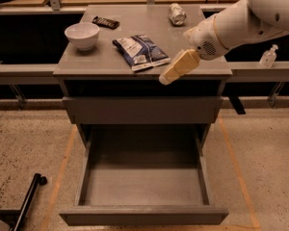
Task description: Place blue chip bag into middle drawer
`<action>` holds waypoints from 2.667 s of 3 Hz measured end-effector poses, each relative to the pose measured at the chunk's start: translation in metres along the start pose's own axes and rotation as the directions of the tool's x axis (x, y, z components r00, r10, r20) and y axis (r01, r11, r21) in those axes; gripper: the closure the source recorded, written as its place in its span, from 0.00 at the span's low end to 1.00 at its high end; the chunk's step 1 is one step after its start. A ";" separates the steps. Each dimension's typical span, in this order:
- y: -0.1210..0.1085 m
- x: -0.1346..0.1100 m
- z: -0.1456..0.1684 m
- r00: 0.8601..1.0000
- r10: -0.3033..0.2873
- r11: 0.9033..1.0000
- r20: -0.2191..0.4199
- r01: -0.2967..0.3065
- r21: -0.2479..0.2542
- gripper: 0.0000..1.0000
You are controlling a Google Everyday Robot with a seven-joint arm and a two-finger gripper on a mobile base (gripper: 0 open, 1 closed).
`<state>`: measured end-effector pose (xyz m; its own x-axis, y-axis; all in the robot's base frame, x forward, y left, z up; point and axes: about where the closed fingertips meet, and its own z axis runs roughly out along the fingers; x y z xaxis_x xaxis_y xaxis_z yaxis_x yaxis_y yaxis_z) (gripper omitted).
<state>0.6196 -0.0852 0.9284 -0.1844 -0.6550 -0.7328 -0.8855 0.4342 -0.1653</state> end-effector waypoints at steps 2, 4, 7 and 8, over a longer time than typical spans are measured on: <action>-0.035 -0.021 0.056 0.995 0.011 1.000 0.097 -0.012 0.008 0.00; -0.058 -0.026 0.090 0.989 0.046 0.999 0.137 -0.049 0.022 0.00; -0.098 -0.012 0.147 0.976 0.121 0.988 0.183 -0.136 0.072 0.00; -0.112 -0.015 0.167 0.969 0.128 0.987 0.209 -0.146 0.073 0.00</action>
Offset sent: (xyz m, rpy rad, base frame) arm 0.1022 0.0505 -0.0272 0.1536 -0.0611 -0.0097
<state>0.7926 -0.0210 0.8478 -0.2031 -0.4500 -0.8696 -0.8157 0.5691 -0.1040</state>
